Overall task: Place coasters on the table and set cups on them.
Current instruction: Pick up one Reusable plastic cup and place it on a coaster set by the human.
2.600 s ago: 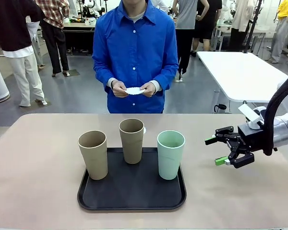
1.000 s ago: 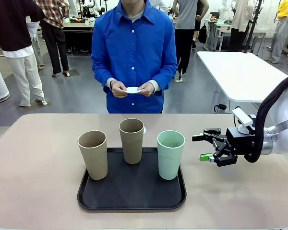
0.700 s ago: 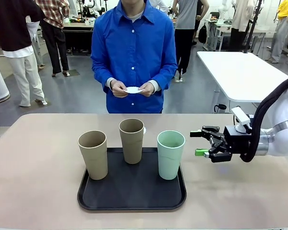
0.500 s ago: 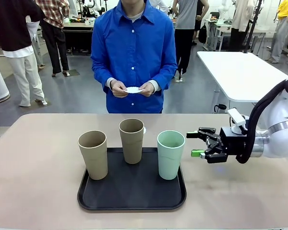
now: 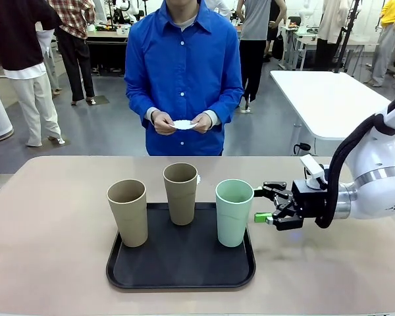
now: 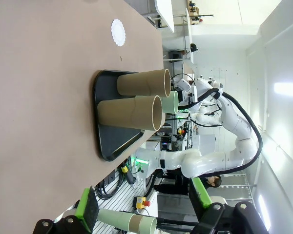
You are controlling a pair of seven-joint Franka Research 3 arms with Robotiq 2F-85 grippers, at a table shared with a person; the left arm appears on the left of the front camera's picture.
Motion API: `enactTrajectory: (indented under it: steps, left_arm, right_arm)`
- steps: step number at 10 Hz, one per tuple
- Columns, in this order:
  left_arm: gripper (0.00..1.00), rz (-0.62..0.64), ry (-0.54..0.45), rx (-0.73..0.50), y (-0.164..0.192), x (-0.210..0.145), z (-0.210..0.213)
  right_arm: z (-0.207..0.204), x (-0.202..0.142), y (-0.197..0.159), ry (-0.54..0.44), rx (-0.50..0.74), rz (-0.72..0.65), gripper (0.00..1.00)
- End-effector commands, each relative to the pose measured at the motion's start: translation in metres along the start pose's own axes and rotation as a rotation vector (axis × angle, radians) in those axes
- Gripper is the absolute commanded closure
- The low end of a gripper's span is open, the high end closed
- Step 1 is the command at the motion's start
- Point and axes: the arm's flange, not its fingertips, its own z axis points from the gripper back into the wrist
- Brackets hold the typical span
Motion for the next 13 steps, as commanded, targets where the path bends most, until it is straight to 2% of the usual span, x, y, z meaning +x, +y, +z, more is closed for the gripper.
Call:
enactTrajectory:
  steps: [1,13]
  left_arm:
    - [0.00,-0.004,-0.004,-0.004,-0.001,0.000,0.001]
    - [0.00,-0.004,-0.004,-0.004,-0.001,0.000,0.001]
  right_arm:
    - [-0.005,-0.005,-0.006,0.020,-0.005,0.006,0.00]
    - [-0.023,-0.017,-0.013,0.067,0.041,-0.042,0.00]
